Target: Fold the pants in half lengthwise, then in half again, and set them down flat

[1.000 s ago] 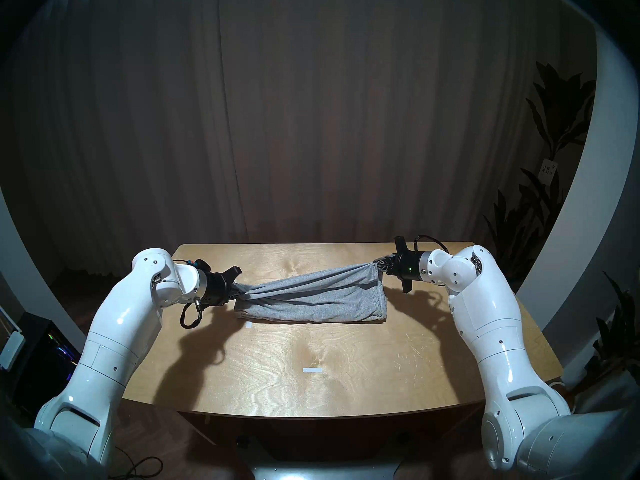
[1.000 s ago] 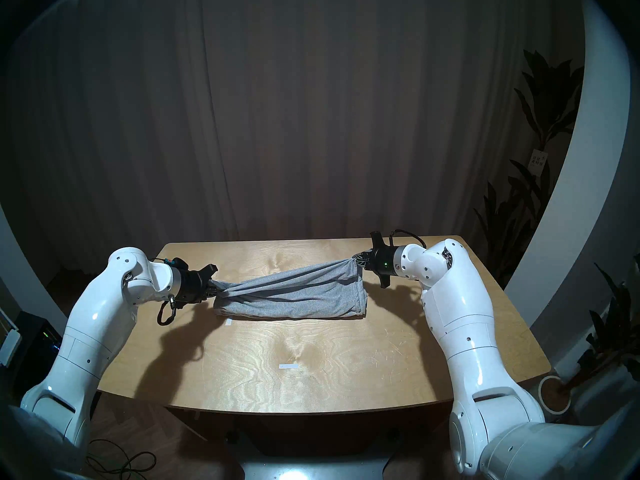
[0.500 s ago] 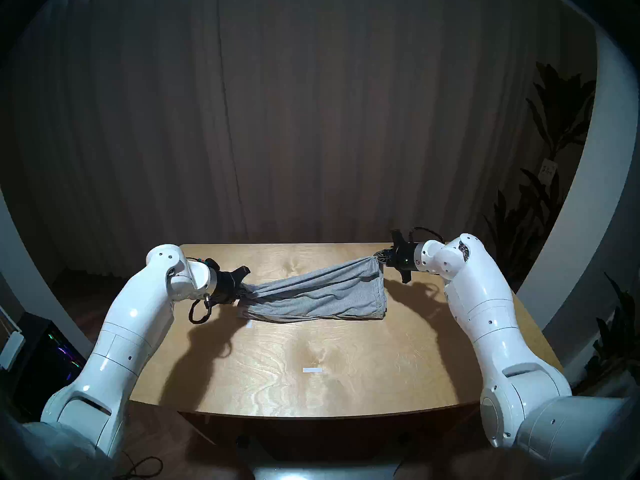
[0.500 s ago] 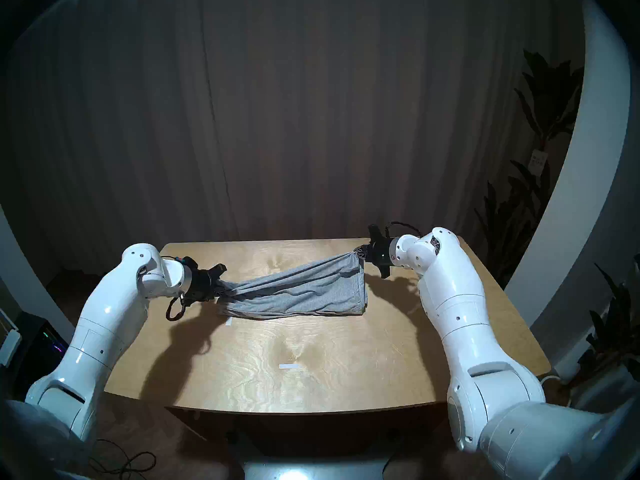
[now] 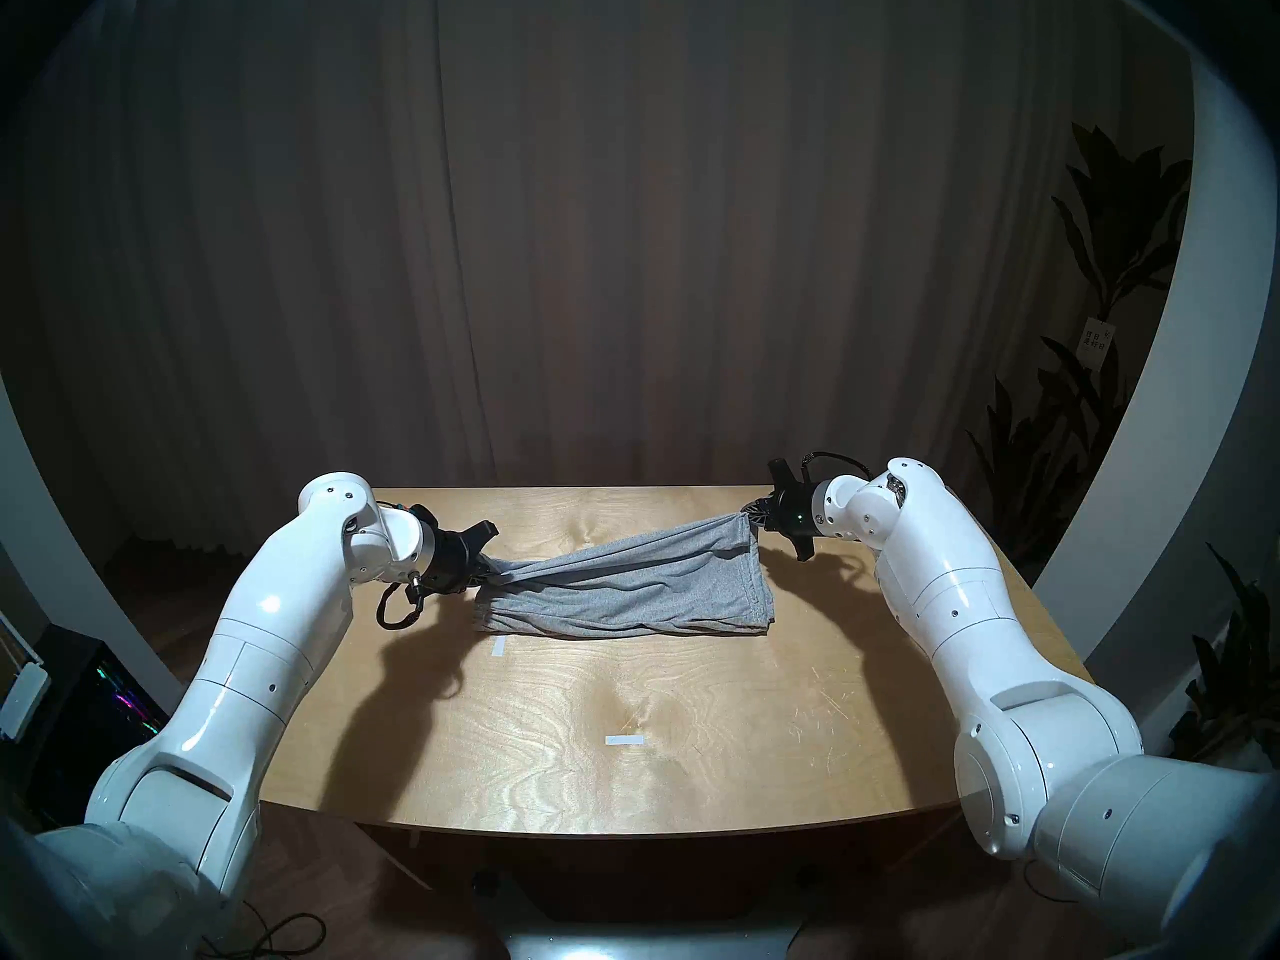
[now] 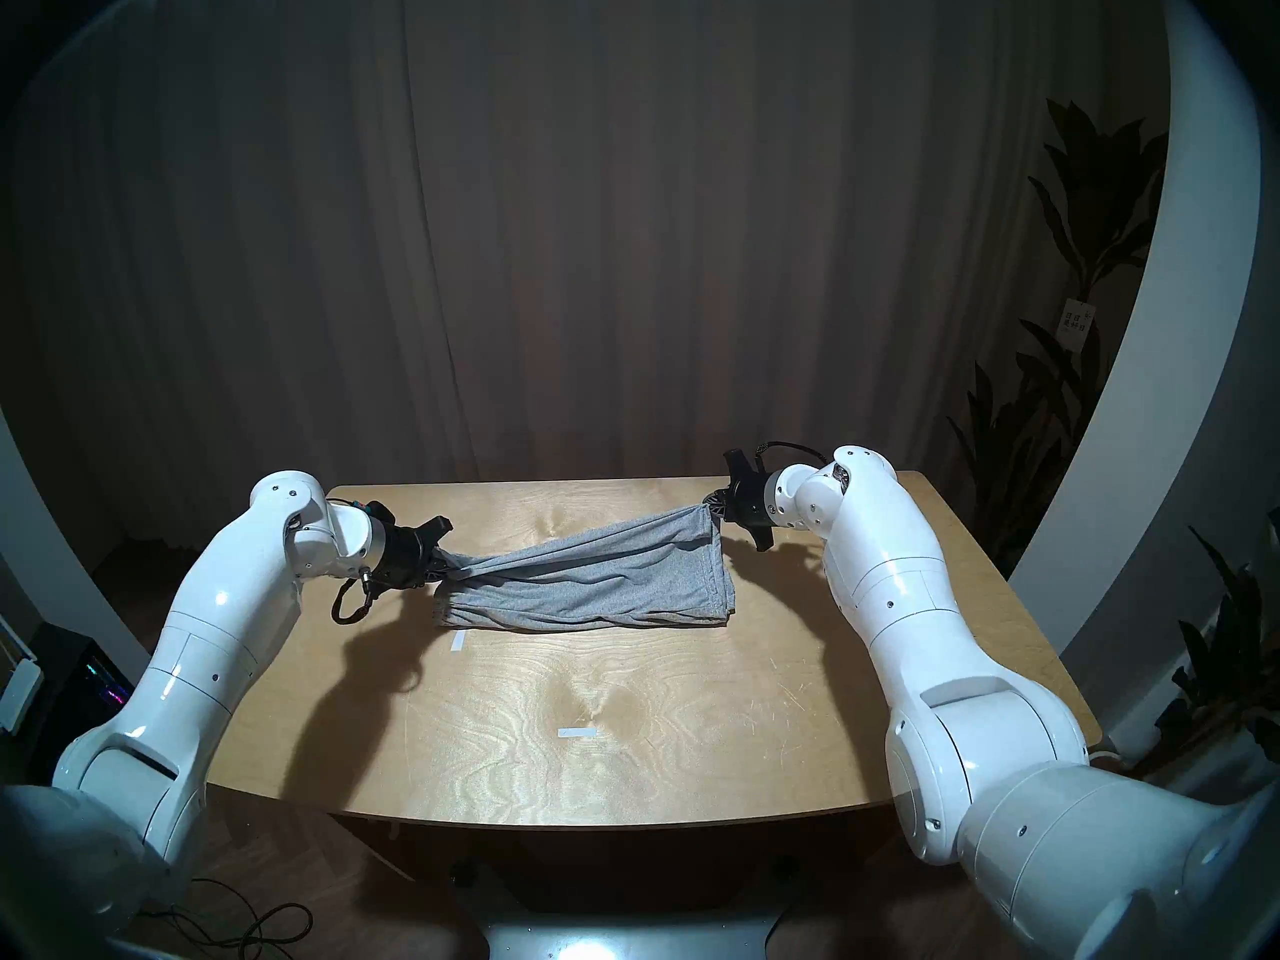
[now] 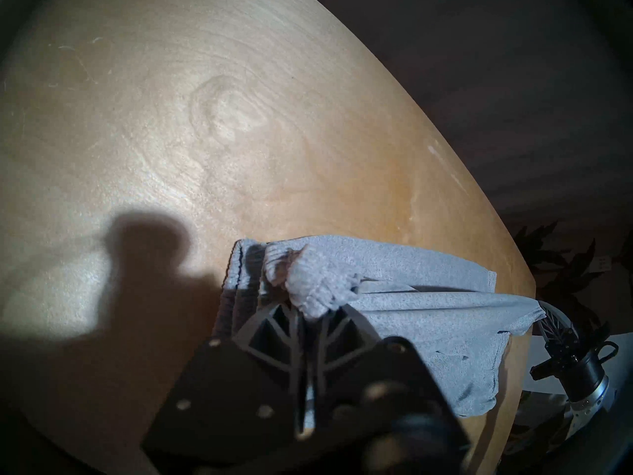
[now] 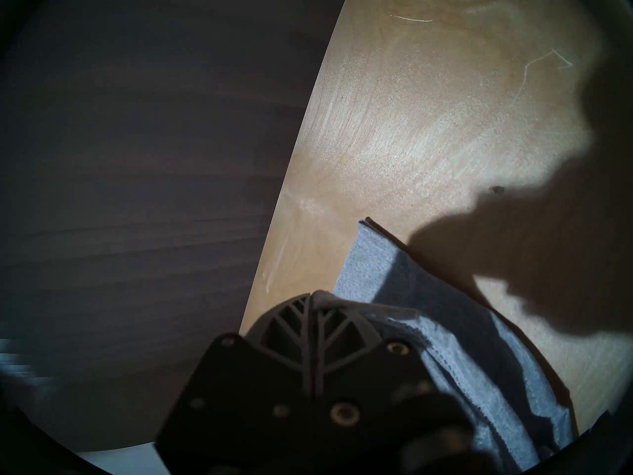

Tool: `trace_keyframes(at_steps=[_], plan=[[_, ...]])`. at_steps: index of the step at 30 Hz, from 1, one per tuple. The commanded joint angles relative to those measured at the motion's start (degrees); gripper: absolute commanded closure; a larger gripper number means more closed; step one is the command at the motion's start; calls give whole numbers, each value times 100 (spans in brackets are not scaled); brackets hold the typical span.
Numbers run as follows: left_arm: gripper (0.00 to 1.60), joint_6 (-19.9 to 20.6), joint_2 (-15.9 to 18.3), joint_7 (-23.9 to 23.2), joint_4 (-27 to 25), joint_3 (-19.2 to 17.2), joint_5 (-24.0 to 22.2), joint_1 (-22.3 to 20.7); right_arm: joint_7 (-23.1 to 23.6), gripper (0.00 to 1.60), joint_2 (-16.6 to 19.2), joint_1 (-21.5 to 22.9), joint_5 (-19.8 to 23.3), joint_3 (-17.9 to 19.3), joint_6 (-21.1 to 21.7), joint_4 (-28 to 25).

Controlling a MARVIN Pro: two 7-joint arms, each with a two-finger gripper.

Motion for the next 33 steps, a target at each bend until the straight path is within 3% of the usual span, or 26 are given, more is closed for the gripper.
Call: trace_keyframes(at_steps=[1, 2, 5, 6, 7, 9, 11, 12, 23, 33], plan=[[7, -26, -53, -58, 233, 63, 193, -444, 442, 160, -52, 657, -241, -97, -98, 479], [0, -27, -51, -65, 246, 78, 222, -464, 476, 160, -58, 703, -266, -116, -103, 555], [0, -21, -51, -85, 286, 103, 274, -534, 596, 160, -78, 830, -345, -176, -133, 780], [0, -18, -53, -94, 302, 110, 288, -553, 641, 143, -86, 893, -373, -203, -137, 885], [0, -24, -50, -107, 305, 107, 298, -562, 681, 114, -91, 905, -388, -211, -139, 920], [0, -31, -42, -128, 319, 112, 330, -583, 781, 101, -113, 995, -437, -257, -147, 1083], [0, -30, -25, -154, 315, 114, 358, -593, 862, 16, -144, 1078, -454, -284, -123, 1233], [0, -31, -18, -164, 310, 115, 378, -596, 916, 0, -156, 1126, -483, -312, -122, 1310], [0, -150, 193, -244, -211, -143, 425, -502, 879, 0, -172, 1586, -659, -561, 273, 1693], [0, -512, 531, -363, -952, -648, 468, -103, 998, 0, 15, 1759, -637, -498, 602, 1692]])
